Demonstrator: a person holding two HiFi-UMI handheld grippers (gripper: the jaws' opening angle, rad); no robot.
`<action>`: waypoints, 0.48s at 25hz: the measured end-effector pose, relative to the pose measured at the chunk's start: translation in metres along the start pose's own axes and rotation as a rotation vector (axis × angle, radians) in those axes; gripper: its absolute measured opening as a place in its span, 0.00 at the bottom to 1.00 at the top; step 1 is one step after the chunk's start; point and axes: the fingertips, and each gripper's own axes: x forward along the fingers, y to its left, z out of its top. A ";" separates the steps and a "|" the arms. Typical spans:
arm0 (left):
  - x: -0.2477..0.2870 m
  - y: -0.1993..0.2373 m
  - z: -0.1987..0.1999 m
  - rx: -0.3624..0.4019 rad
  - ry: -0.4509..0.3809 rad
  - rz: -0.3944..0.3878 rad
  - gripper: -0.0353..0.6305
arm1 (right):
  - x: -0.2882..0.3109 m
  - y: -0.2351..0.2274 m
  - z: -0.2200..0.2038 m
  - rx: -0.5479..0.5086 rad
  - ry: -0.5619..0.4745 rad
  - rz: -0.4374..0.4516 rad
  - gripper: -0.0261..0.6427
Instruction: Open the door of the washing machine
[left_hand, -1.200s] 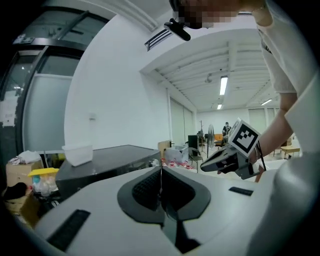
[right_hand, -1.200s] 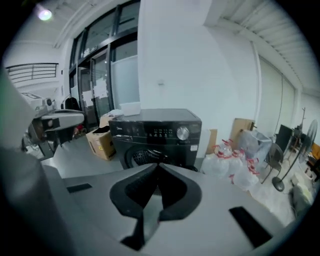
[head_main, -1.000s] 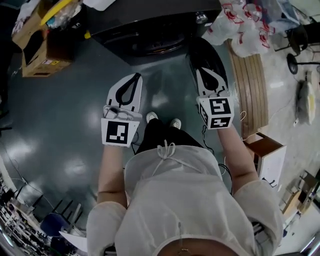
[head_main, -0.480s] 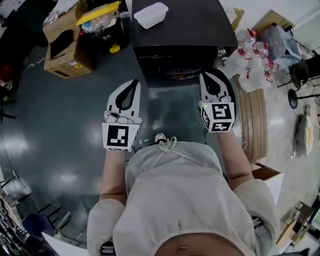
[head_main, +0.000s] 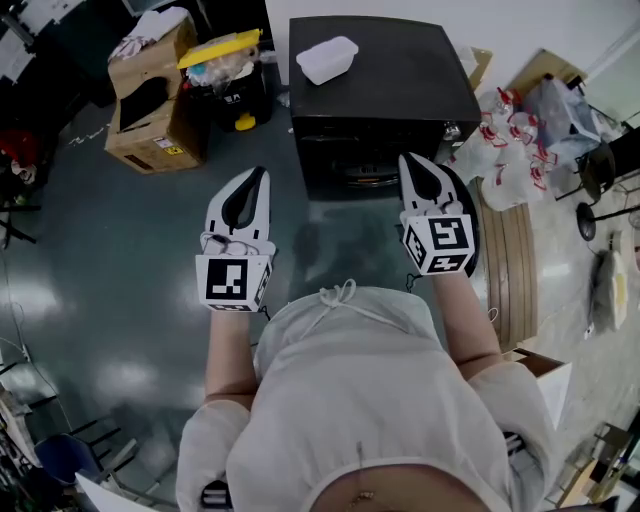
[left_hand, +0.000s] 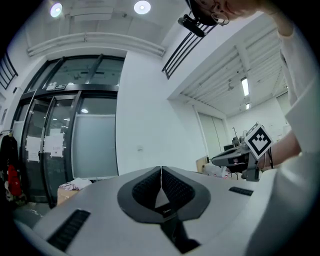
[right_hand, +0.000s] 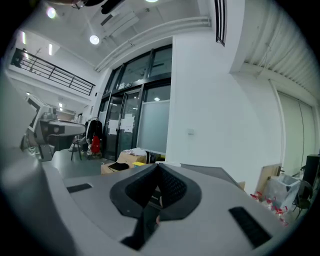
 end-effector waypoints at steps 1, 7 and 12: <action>-0.001 0.001 0.002 -0.003 -0.001 0.000 0.09 | 0.000 0.003 0.002 -0.001 -0.004 0.006 0.05; -0.003 0.005 0.001 -0.001 -0.007 0.001 0.09 | -0.002 0.010 0.006 0.004 -0.027 0.037 0.04; 0.002 -0.002 -0.001 -0.009 0.001 -0.008 0.09 | -0.006 0.004 0.004 -0.006 -0.029 0.034 0.04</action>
